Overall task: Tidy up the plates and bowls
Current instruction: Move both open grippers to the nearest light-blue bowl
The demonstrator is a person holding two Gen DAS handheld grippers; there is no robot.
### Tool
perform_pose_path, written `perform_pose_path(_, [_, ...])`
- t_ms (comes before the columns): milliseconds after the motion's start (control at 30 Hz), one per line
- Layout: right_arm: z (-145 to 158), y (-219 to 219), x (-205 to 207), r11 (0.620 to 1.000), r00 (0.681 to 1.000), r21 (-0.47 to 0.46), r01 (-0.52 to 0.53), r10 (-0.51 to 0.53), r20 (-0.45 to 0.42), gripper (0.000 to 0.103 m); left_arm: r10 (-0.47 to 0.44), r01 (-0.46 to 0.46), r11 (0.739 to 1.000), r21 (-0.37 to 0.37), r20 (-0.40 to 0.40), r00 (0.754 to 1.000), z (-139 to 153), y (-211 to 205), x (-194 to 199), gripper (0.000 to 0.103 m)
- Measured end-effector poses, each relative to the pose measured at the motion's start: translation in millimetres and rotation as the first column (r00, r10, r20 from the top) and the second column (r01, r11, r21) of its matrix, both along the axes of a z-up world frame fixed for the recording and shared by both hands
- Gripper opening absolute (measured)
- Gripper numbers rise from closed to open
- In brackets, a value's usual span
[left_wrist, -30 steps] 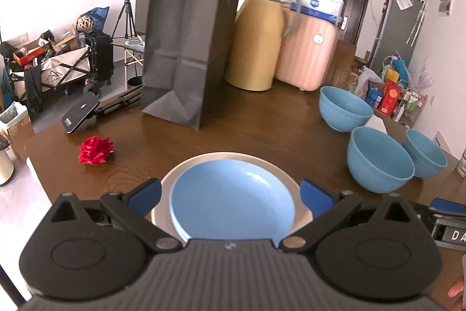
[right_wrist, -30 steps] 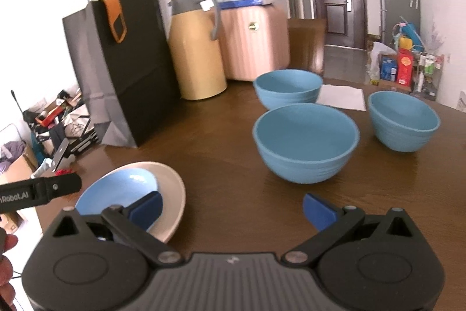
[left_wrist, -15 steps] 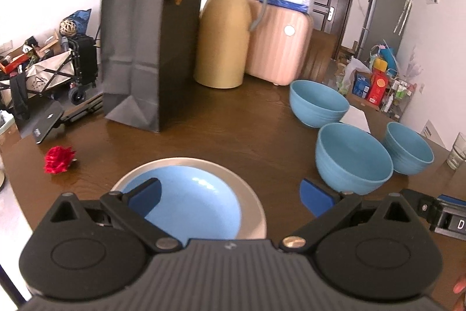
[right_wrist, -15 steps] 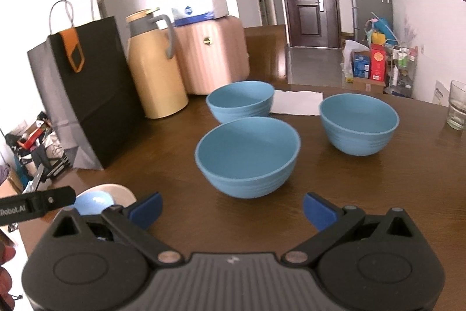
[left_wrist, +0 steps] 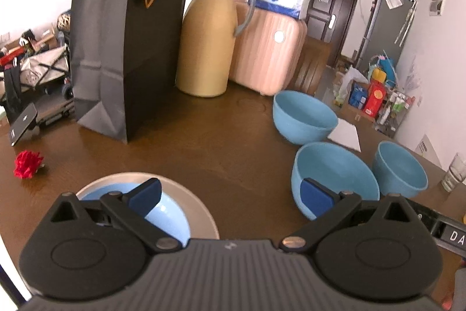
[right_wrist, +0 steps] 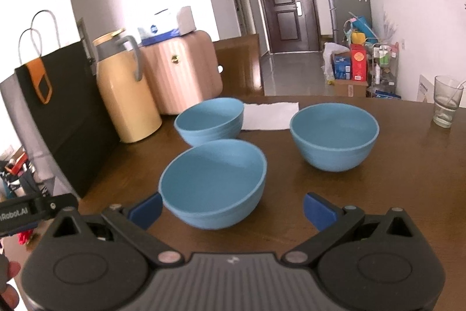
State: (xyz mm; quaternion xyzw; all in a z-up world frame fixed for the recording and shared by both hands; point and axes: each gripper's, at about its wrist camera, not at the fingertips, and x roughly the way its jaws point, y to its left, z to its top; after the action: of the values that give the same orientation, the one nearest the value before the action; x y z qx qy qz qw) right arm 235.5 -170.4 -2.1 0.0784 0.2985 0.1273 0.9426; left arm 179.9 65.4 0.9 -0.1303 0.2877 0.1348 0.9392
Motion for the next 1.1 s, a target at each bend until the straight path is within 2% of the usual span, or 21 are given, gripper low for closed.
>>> perform_pose_path(167, [-5, -6, 20, 1.0, 1.0, 0.008, 0.013, -0.013, 0.015, 0.103, 0.02, -0.02, 1.0, -0.018, 0.016, 1.0, -2, -13, 18, 0.103])
perform_pose_path(267, [-10, -11, 34, 1.0, 1.0, -0.018, 0.011, -0.011, -0.008, 0.103, 0.04, -0.04, 0.999, -0.023, 0.004, 0.999, -6, -19, 33, 0.103])
perform_pose_path(433, [-15, -24, 51, 1.0, 0.999, 0.019, 0.002, -0.001, -0.039, 0.103, 0.086, -0.085, 0.993, -0.087, 0.004, 0.996, -7, -19, 52, 0.103])
perform_pose_path(767, [-19, -27, 82, 1.0, 0.999, 0.013, -0.007, 0.008, -0.041, 0.103, 0.167, -0.165, 0.984, -0.062, 0.042, 0.985, -10, -24, 84, 0.103])
perform_pose_path(967, [-37, -32, 101, 1.0, 0.995, 0.002, 0.015, -0.015, -0.1, 0.103, 0.109, -0.109, 0.994, -0.005, 0.054, 0.993, -22, -31, 92, 0.103])
perform_pose_path(1100, [-44, -33, 102, 1.0, 0.993, 0.006, 0.028, -0.027, -0.114, 0.103, 0.099, -0.098, 0.995, -0.007, 0.049, 0.994, -26, -30, 93, 0.103])
